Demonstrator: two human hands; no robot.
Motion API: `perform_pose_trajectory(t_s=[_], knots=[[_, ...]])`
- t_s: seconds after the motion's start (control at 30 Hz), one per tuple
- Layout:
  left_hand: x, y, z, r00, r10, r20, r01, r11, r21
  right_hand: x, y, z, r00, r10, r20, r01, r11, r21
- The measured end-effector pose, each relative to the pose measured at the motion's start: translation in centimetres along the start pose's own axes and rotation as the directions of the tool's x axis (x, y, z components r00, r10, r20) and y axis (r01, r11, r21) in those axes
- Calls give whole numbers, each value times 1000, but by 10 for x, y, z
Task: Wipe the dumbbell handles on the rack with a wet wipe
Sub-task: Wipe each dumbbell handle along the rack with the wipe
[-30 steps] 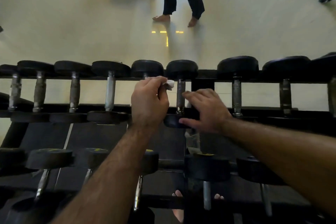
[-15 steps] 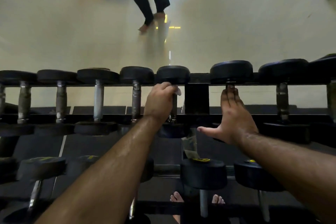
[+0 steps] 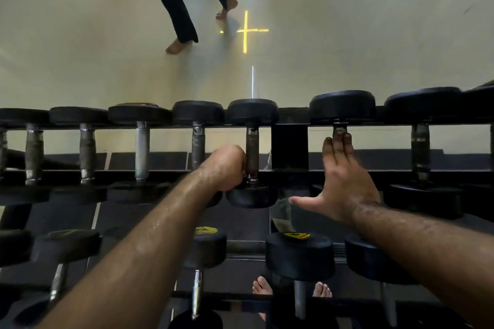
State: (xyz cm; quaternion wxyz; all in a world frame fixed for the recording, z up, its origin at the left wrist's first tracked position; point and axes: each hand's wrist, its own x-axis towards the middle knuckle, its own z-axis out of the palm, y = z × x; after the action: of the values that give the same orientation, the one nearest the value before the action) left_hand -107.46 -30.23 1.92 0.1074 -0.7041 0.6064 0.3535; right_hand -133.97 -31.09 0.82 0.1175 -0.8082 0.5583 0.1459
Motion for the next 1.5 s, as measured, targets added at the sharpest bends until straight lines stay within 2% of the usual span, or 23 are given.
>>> perform_pose_trajectory(t_s=[0.13,0.27,0.37,0.47,0.53,0.57,0.6,0.63,0.67,0.7,0.73,0.8,0.87,0.93,0.97,1.07,1.1,1.17,1.23,1.27,1.37,1.4,1.5], knots=[[-10,-12,-19,989,4,149,2,999,-45,-1,1,0,1000,-12,-7,12,1000,-5],[0,-14,-19,997,-78,26,81,982,-171,0,1,1,1000,-22,-20,22,1000,-22],[1,-5,6,991,-115,67,122,985,-125,-1,1,0,999,-24,-24,23,999,-33],[-9,-9,-11,986,-28,166,55,986,-156,-1,0,0,999,-28,-38,27,999,-38],[-10,-10,-34,978,72,196,-4,945,-326,0,1,1,998,-37,-48,35,998,-46],[-7,-6,-40,993,92,78,-55,920,-388,0,1,2,998,-41,-45,39,998,-50],[-1,0,-39,988,81,-130,-127,908,-399,0,1,2,998,-44,-46,41,998,-53],[5,7,-34,923,67,-380,-213,910,-355,0,1,1,998,-44,-54,41,998,-54],[10,13,-25,822,80,-563,-272,925,-265,-1,1,2,997,-42,-59,39,998,-53],[14,16,-11,751,124,-648,-300,939,-167,-1,1,2,998,-39,-56,36,998,-54],[12,16,3,733,182,-655,-312,946,-86,-1,1,2,998,-36,-51,33,998,-52],[3,2,22,812,267,-518,-332,943,-34,0,2,3,998,-35,-44,32,998,-48],[-14,-12,23,916,315,-249,-334,942,-37,0,2,3,999,-34,-25,32,998,-59],[-24,-18,10,946,311,-95,-316,947,-47,0,2,2,999,-31,-9,30,997,-68],[-23,-18,3,948,295,-117,-304,950,-68,0,3,2,999,-31,-8,31,997,-72],[-15,-9,-15,920,201,-336,-242,967,-84,-1,2,2,999,-35,-29,32,995,-93],[-12,-3,-15,939,160,-305,-191,979,-73,-2,1,2,999,-38,-25,35,995,-96],[-12,12,-6,994,77,-75,-75,997,23,-2,2,1,999,-40,-34,37,995,-94],[-19,18,4,998,65,25,-67,991,112,-2,2,2,998,-44,-54,39,995,-94],[-24,17,4,995,96,19,-97,992,85,-2,2,3,997,-46,-56,40,994,-100],[-35,8,-16,988,152,20,-147,975,-164,-2,1,3,998,-37,-45,32,993,-110],[-36,7,-22,986,162,-27,-164,966,-200,-2,0,2,999,-32,-39,28,993,-111],[-30,15,-17,970,135,-200,-161,980,-119,-1,1,3,999,-31,-28,27,991,-130]])
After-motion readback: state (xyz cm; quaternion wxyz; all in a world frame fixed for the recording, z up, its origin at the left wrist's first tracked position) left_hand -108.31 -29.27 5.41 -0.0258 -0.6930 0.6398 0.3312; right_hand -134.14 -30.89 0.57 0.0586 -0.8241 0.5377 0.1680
